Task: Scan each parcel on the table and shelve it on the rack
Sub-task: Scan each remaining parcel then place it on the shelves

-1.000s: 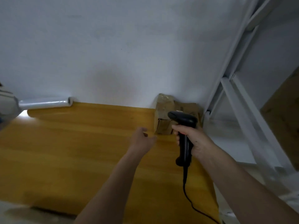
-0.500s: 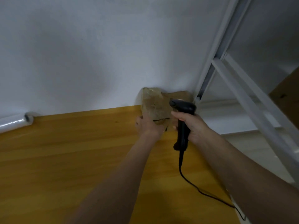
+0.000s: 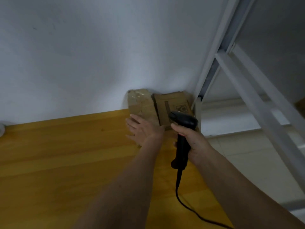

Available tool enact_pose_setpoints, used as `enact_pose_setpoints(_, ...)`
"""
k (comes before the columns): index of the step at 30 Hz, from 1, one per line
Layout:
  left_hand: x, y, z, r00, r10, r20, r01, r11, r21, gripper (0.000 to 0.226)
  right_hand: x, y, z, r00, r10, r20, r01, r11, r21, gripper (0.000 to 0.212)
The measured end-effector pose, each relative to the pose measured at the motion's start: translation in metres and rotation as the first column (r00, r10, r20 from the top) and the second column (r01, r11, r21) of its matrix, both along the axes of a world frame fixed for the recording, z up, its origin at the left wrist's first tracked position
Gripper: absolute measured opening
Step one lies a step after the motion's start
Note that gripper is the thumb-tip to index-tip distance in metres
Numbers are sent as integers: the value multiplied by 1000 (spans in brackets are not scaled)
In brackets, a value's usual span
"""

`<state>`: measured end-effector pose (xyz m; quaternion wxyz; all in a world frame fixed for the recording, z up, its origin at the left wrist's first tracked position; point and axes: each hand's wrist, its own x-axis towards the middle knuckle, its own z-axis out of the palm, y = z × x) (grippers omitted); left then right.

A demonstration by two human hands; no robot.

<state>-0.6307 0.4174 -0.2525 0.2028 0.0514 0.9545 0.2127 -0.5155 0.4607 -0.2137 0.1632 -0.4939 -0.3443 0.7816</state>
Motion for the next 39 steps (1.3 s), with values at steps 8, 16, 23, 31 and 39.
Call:
enact_pose_setpoints(8, -40, -64, -6, 945, 243, 218, -292, 929, 230, 112, -8, -4, -11, 997, 70, 45, -66, 995, -73, 36)
enact_pose_setpoints(16, -25, -161, 3, 668, 95, 738, -658, 540, 526, 67, -16, -29, -5, 980, 193, 38, -191, 981, -42, 32)
enact_pose_setpoints(23, 17, -223, 22, 642, -183, 745, -519, 612, 597, 125, -12, -74, 32, 912, 411, 2, -409, 907, 104, 35)
enact_pose_setpoints(31, 30, -243, 55, 676, -278, 683, -314, 729, 608, 104, 36, -111, 72, 907, 417, 63, -412, 844, 344, 28)
enact_pose_setpoints(39, 33, -283, 87, 734, -163, 659, -428, 642, 636, 112, 74, -176, 105, 886, 448, 118, -428, 695, 577, 21)
